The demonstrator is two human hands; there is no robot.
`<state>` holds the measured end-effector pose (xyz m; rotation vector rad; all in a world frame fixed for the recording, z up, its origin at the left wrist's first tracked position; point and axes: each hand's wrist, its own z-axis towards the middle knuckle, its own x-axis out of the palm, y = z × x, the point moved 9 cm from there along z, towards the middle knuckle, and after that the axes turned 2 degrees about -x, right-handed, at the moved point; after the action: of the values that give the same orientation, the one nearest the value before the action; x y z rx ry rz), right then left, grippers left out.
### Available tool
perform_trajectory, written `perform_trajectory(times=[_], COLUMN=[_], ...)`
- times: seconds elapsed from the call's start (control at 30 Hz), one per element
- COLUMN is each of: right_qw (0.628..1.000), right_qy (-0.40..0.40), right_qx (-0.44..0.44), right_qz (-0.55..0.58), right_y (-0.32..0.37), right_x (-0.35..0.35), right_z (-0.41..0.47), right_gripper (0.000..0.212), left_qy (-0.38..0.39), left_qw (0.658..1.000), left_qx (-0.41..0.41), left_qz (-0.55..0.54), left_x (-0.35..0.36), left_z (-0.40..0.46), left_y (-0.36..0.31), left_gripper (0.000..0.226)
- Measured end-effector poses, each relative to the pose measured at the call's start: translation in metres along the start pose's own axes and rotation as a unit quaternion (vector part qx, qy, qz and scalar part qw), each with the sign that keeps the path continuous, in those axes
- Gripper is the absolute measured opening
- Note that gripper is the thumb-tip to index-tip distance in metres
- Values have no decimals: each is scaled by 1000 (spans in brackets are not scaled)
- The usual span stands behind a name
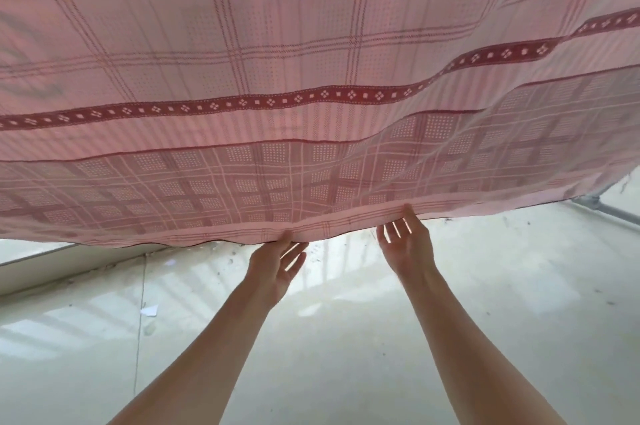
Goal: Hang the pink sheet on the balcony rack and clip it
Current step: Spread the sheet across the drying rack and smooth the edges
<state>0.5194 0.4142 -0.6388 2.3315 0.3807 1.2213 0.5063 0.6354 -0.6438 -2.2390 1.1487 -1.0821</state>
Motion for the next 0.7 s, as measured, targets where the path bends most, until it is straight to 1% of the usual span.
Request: perform_trajectory(times=[0.1,0.2,0.3,0.37,0.5,0.6,0.7], right_qw=[1000,998,996,995,993,992,992], right_qy=[-12,-16,-28,-55,-105,-99,-97], right_qx=[-29,-65,-85,-81,-54,-50,-45], right_qz=[-3,-12,13,28,-19,-62,-70], right_y=[14,41,69,77,82,93,104], right_x=[-4,-8,-7,-10,-22,-30,-47], right_z=[2,-6,-28,-41,-53,-62,-65], right_gripper=[8,11,12,12,19,19,16], left_qy=[-4,9,23,28,39,73,127], left_qw=[1000,1000,1000,999,989,985,980], left_qx=[5,3,-16,-33,-63,-85,-102], left_qz=[-1,9,11,-23,-125,-134,-111], left_x=[-2,-7,-8,-7,0,13,41], left_z=[6,7,-7,-17,-29,-36,-43], left_y=[-3,-13,-21,-21,-7,17,38], left_gripper=[11,11,11,12,12,9,9])
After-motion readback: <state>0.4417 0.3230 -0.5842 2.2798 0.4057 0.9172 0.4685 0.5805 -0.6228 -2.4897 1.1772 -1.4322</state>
